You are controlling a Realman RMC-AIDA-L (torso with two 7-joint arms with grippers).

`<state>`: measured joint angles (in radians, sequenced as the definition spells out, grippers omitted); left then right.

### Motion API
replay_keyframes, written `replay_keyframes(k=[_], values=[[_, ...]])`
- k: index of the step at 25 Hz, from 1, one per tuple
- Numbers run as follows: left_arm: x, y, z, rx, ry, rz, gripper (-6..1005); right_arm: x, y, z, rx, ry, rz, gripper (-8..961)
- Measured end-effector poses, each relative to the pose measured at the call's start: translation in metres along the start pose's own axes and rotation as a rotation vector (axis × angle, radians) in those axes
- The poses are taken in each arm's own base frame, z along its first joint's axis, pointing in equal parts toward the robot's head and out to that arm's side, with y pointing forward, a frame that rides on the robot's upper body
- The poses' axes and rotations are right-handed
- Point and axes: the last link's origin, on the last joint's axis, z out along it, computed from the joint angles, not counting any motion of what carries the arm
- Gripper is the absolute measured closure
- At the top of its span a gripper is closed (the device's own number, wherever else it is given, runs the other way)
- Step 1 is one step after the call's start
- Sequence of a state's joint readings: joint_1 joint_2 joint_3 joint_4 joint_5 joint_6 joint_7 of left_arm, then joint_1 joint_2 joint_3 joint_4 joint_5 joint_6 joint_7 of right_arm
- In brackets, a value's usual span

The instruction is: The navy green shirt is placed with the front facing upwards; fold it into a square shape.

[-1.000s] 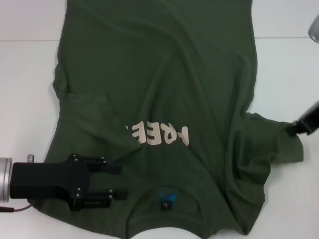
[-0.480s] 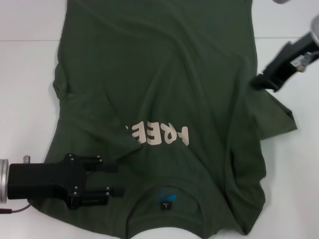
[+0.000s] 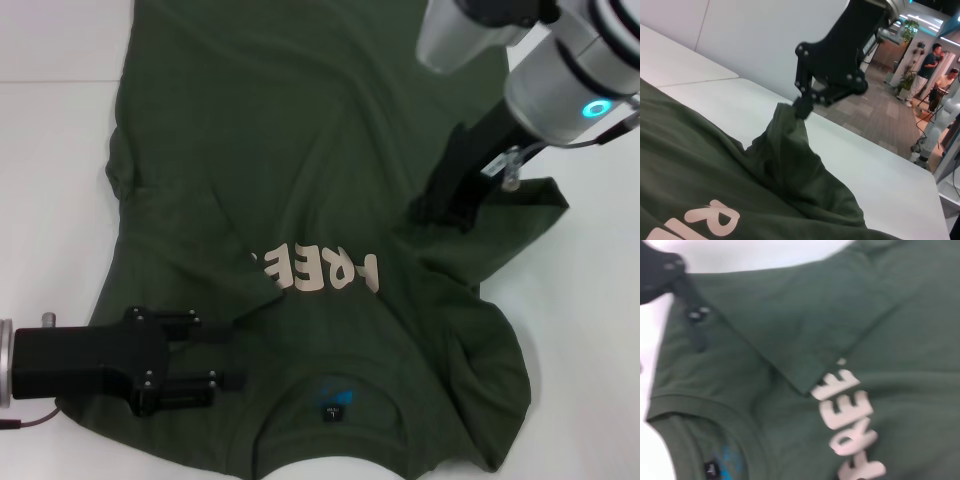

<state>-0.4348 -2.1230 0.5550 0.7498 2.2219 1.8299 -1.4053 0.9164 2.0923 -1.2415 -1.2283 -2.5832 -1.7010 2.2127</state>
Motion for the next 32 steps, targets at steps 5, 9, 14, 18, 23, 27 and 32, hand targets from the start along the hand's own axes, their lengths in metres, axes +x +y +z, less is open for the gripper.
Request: replay_keyframes(k=[5,9,14,18,23,27,32], values=[[0.000,0.000,0.000,0.004,0.000,-0.003,355,-0.008,0.008,0.011,-0.046,-0.004,-0.084,926],[0.000,0.000,0.000,0.004,0.000,-0.005,354,-0.013,0.017,0.021,-0.096,-0.005,-0.147,924],[-0.001,-0.001,0.000,0.005,0.002,-0.010,354,-0.015,0.026,0.028,-0.142,-0.003,-0.221,921],[-0.004,-0.001,0.002,0.007,0.005,-0.022,354,-0.013,0.030,0.037,-0.166,0.031,-0.248,919],[-0.005,0.000,0.003,0.006,0.007,-0.029,355,-0.012,0.027,0.040,-0.160,0.043,-0.210,916],[-0.006,0.000,0.003,0.006,0.007,-0.031,355,-0.011,0.023,0.036,-0.147,0.042,-0.198,891],[-0.006,0.000,0.003,0.007,0.008,-0.032,355,-0.010,0.015,0.029,-0.094,0.043,-0.203,779]])
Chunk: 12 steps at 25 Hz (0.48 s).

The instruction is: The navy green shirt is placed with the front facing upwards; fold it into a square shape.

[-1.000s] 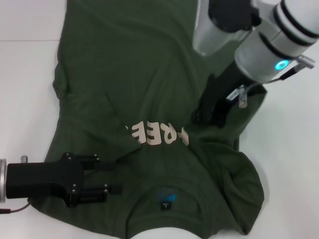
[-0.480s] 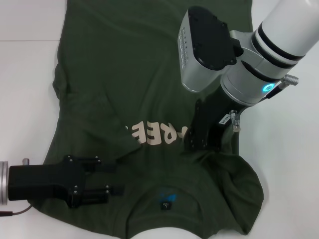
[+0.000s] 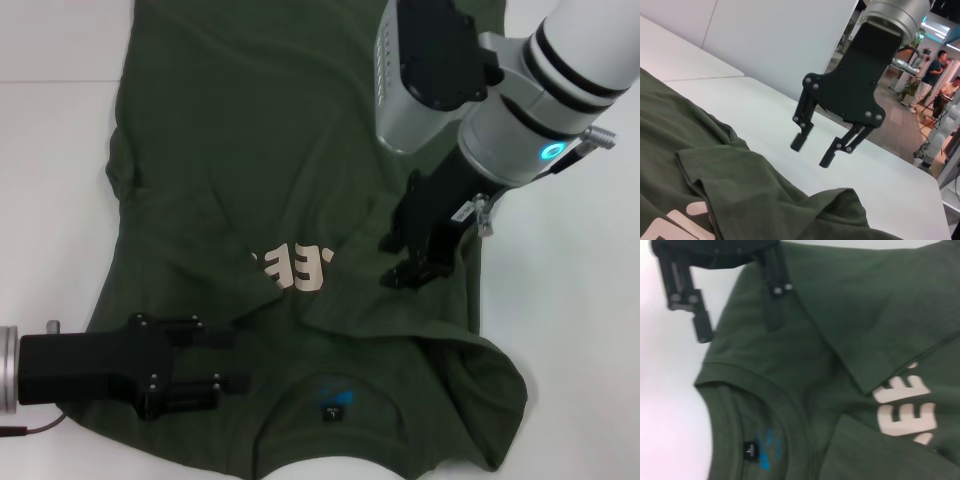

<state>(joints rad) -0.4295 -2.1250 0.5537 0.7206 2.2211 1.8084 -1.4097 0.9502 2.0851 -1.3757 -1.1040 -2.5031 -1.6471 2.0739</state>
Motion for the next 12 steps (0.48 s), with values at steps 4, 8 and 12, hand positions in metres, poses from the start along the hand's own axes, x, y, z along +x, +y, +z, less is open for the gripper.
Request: replay_keyframes(k=[4,8,12], values=[[0.000,0.000,0.000,0.000,0.002,0.000,354,0.002,0.000,-0.009,0.026,-0.025,0.002,689],[-0.001,0.000,0.000,0.003,0.012,-0.008,354,0.012,0.007,-0.018,0.026,-0.071,0.030,427],[-0.002,-0.001,-0.005,0.029,0.041,-0.020,354,0.033,0.018,-0.024,-0.021,-0.165,0.097,232]])
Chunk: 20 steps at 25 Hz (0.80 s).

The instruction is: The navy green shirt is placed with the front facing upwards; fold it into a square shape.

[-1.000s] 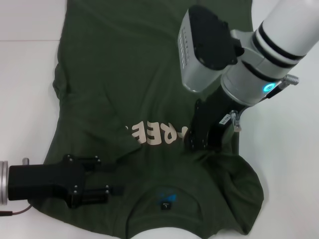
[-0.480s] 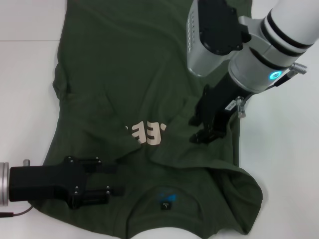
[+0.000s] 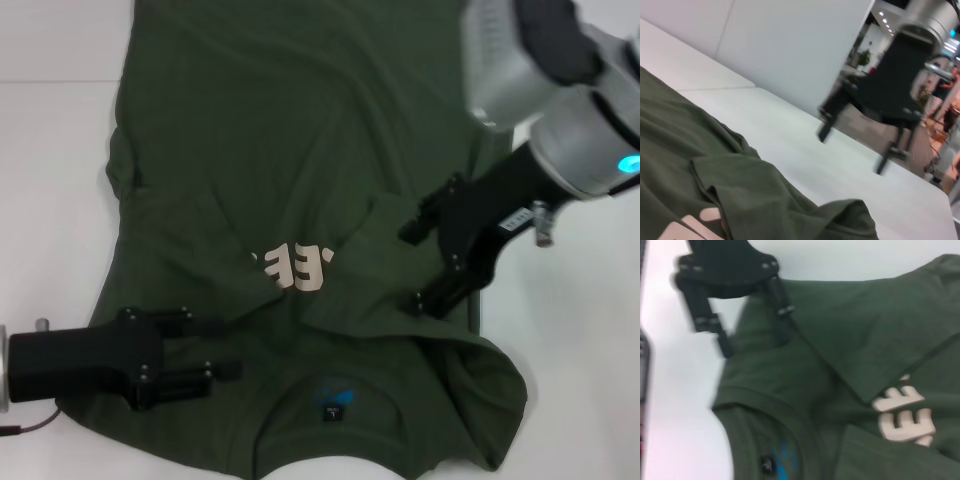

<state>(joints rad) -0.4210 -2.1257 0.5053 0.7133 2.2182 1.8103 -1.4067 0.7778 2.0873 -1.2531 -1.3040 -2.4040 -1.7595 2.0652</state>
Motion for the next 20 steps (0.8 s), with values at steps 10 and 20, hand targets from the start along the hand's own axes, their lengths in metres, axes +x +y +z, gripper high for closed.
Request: replay_keyframes(k=[10,20], values=[[-0.004,0.003,-0.015,0.021,0.034,-0.015,355,0.067,0.039,-0.011,-0.126,-0.313,0.055,12],[-0.016,0.000,-0.032,0.104,-0.011,-0.036,355,0.116,0.070,-0.004,-0.118,-0.446,-0.024,14]])
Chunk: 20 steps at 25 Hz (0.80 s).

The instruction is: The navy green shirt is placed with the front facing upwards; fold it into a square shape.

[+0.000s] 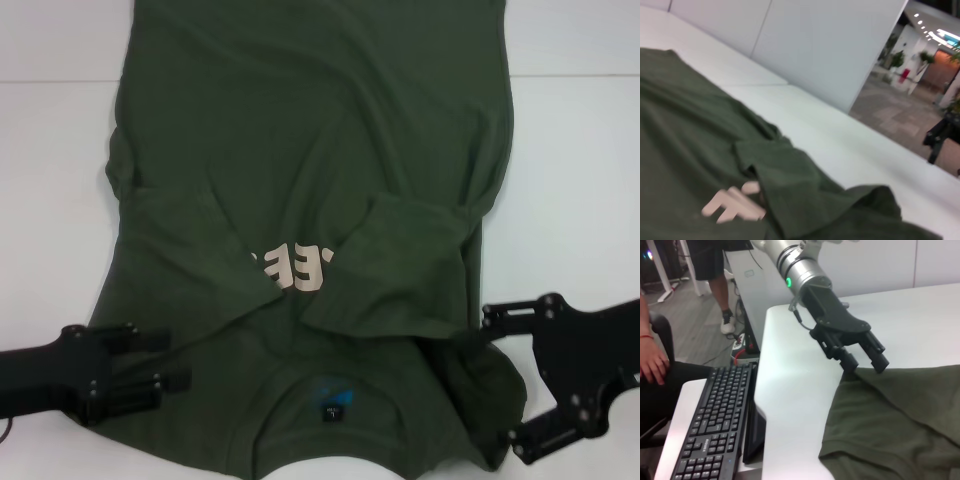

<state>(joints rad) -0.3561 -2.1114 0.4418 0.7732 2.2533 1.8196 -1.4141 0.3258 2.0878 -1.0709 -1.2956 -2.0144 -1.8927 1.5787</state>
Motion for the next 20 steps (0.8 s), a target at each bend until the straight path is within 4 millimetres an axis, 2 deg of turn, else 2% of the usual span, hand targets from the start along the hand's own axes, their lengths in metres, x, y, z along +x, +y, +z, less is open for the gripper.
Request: replay_keyframes(k=[9,20], values=[[-0.016,-0.008,-0.017,0.084,-0.121,-0.121,354,0.005,0.006,-0.004,-0.023,0.023,0.022,18],[-0.009,-0.011,-0.057,0.266,-0.164,-0.301,350,-0.008,-0.008,0.000,-0.019,0.085,0.026,24]])
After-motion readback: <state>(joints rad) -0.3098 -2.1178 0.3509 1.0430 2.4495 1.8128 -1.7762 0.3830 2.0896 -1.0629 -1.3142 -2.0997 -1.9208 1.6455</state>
